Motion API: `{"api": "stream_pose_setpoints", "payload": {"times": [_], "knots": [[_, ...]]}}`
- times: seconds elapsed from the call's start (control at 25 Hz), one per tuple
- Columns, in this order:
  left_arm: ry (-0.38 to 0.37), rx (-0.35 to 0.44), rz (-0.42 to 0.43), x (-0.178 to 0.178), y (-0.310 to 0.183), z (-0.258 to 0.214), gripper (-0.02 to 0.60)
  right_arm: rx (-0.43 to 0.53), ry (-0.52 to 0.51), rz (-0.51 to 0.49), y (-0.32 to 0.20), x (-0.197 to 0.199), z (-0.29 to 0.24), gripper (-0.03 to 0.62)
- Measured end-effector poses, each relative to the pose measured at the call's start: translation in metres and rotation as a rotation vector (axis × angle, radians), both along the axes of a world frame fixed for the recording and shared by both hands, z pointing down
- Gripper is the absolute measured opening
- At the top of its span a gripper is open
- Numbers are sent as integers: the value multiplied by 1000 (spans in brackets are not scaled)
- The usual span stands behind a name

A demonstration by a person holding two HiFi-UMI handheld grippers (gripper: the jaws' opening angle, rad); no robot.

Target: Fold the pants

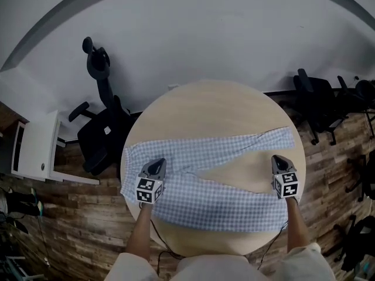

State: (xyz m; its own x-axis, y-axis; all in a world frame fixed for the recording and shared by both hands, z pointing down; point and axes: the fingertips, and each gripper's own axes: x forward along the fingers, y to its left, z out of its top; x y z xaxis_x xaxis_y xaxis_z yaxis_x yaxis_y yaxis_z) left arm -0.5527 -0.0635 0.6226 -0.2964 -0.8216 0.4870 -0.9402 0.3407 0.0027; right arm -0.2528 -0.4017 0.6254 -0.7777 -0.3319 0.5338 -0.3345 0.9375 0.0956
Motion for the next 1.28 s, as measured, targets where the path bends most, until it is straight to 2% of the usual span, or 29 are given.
{"api": "stream_pose_setpoints", "payload": {"times": [0.16,0.36,0.64,0.84,0.96,1.08,1.2,1.24,1.28], "knots": [[-12,-71,52,-27,-16,23,31,4,46,-2,-24,-24,17,28],[-62,-209,153,-48,-20,49,31,35,181,-92,-40,-44,47,28],[-189,-493,346,-82,-12,83,31,260,474,-356,-74,-60,75,28],[-377,-722,565,-91,-9,103,32,438,662,-568,-97,-65,88,28],[-466,-813,660,-101,-12,107,32,545,761,-702,-106,-65,94,28],[-419,-789,646,-116,-23,98,32,569,800,-750,-118,-70,97,29],[-376,-798,671,-120,-28,98,39,514,818,-763,-123,-72,103,39],[-362,-812,690,-121,-28,100,101,486,834,-774,-124,-71,106,102],[-343,-826,706,-121,-28,103,201,460,849,-785,-126,-71,110,175]]}}
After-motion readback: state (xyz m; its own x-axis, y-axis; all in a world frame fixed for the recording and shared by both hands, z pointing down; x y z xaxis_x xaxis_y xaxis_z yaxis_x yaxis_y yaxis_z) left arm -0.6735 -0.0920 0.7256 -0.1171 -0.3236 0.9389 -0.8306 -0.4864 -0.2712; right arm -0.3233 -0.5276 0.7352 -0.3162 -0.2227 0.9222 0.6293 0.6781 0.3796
